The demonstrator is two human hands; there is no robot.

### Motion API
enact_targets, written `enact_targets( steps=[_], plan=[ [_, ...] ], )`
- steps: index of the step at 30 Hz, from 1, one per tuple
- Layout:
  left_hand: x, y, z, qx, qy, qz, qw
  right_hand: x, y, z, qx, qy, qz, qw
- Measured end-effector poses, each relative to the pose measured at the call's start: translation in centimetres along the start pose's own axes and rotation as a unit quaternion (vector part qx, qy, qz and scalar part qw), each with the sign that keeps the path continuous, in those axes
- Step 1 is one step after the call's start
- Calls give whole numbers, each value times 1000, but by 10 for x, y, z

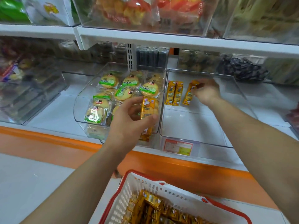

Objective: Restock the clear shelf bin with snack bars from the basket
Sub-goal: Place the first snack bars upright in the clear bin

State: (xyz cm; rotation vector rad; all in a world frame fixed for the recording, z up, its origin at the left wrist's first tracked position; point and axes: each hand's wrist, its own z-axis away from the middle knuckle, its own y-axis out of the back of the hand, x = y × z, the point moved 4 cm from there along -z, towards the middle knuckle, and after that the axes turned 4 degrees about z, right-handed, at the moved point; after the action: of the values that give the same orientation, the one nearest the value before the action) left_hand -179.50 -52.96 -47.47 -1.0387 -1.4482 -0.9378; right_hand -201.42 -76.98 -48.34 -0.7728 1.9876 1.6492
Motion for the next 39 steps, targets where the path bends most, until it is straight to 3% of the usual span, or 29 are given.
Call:
enact_targets(
  steps=[10, 15, 18, 22, 26, 30, 34, 39],
  plan=[
    [-9, -3, -7, 23, -11, -15, 1000, 14, -22, -16, -15, -13, 31, 999],
    [-4, -4, -1, 48, -10, -25, 998, 7, 7, 7, -23, -29, 2, 999],
    [1, -8, 8, 42, -16, -44, 998, -11, 40, 51, -9, -14, -77, 997],
    [10, -23, 26, 12, -21, -34, 999, -43, 70, 138, -152, 19, -237, 959],
    [12, -47, 44, -42, -7, -27, 999, -57, 76, 203, -271, 24, -295, 916],
    [17, -64, 62, -79, -6, -28, 996, -54, 83, 221, -247, 37, -294, 923],
    [19, -63, 64, -60, 40, 19, 997, -41, 97, 219, -230, -42, -370, 899],
    [20, -56, 59, -12, 47, 113, 992, -41, 94, 232, -309, 10, -274, 911]
  ],
)
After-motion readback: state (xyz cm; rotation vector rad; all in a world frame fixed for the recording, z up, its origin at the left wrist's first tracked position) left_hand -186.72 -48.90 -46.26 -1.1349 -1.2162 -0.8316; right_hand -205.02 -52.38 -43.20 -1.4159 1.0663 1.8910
